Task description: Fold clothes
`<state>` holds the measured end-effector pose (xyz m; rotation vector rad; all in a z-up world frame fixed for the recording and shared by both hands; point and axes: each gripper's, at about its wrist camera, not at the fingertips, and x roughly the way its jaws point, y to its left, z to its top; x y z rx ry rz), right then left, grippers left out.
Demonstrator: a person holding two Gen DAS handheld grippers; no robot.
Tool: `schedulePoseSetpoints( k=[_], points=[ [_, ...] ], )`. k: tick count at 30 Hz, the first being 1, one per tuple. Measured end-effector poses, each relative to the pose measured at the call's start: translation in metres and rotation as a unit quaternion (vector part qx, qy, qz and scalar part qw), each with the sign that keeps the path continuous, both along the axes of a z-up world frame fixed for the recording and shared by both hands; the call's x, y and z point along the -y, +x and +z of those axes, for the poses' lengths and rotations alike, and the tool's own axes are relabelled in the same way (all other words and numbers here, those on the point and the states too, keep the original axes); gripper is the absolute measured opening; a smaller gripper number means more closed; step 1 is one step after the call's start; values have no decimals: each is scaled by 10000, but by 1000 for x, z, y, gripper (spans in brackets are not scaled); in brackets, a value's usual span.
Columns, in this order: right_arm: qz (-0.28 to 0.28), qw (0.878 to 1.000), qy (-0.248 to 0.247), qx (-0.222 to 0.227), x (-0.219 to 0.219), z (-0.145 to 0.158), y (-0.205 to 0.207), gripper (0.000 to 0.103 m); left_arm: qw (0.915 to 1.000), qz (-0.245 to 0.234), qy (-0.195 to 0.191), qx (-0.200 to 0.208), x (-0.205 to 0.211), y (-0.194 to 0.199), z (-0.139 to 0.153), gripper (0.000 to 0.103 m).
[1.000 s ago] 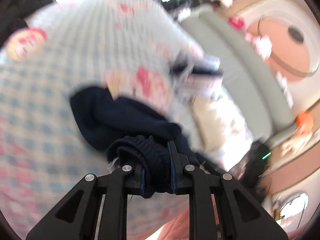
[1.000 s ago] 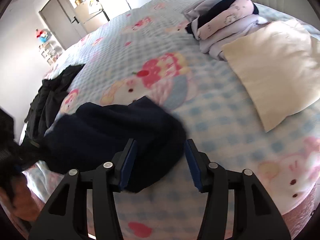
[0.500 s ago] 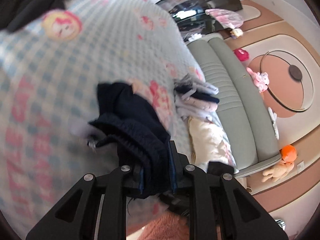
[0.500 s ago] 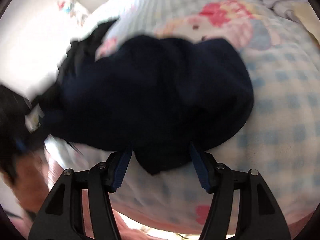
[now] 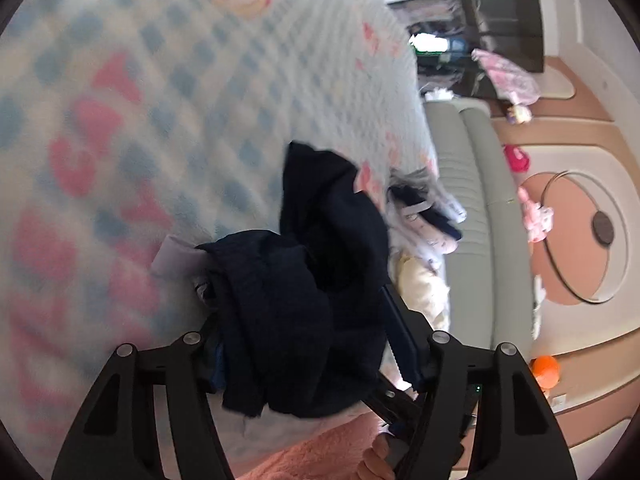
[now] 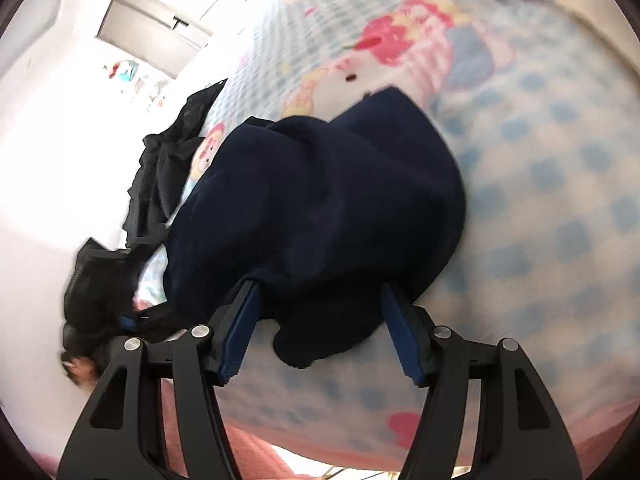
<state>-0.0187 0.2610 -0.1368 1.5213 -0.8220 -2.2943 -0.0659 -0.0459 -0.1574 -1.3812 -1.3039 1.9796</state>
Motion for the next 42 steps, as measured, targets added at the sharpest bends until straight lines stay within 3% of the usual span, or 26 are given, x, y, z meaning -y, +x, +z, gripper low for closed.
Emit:
schedulePoseSetpoints(
  k=[3, 4, 6, 7, 9, 11, 14, 19, 22, 24, 27, 31, 34, 35, 36, 37, 42],
  points=[
    [97, 9993, 349, 45, 10, -6, -6, 62, 9970, -135, -753, -140, -17, -3, 9, 35],
    [164, 9989, 431, 28, 14, -7, -8, 56, 9957, -172, -876, -231, -21, -2, 13, 30],
    [460, 9964, 706, -122, 28, -3, -11, 17, 9932, -257, -1060, -419, -30, 0, 23, 25],
    [596, 9936, 925, -259, 34, 3, -12, 11, 9916, -308, -1150, -508, -32, 1, 29, 19],
    [565, 9935, 869, -480, 32, 19, -18, 7, 9864, -359, -1379, -821, -35, 3, 50, 15],
    [412, 9934, 847, -659, 26, 32, -16, 7, 9798, -384, -1563, -1185, -37, 8, 73, 15],
    [230, 9914, 982, -834, 20, 48, -11, 7, 9745, -377, -1482, -1642, -42, 19, 101, 15],
    [-121, 9866, 1212, -1084, 9, 73, 4, 7, 9715, -536, -1621, -1645, -64, 19, 103, 15],
    [-133, 9868, 1310, -941, -1, 73, 8, 10, 9722, -674, -1540, -1632, -69, 21, 102, 15],
    [-135, 9896, 1187, -798, -8, 63, 10, 39, 9704, -733, -1593, -1664, -73, 24, 104, 15],
    [-114, 9949, 793, -612, -9, 46, 13, 64, 9706, -739, -1612, -1626, -74, 27, 102, 15],
    [-180, 9976, 519, -416, 3, 30, 13, 71, 9728, -727, -1592, -1520, -71, 29, 97, 15],
    [-253, 9976, 596, -247, 9, 17, 13, 72, 9734, -691, -1610, -1476, -68, 29, 95, 15],
    [-247, 9971, 691, -212, 11, 13, 14, 67, 9739, -691, -1596, -1460, -67, 29, 93, 15],
    [-196, 9962, 842, -139, 13, 8, 14, 55, 9745, -693, -1578, -1440, -67, 29, 92, 15],
    [-124, 9956, 930, -65, 15, 5, 13, 52, 9750, -695, -1559, -1420, -67, 29, 91, 15],
    [4, 9927, 1193, 193, 18, 3, 11, 50, 9729, -777, -1717, -1339, -71, 30, 83, 15]
  ],
)
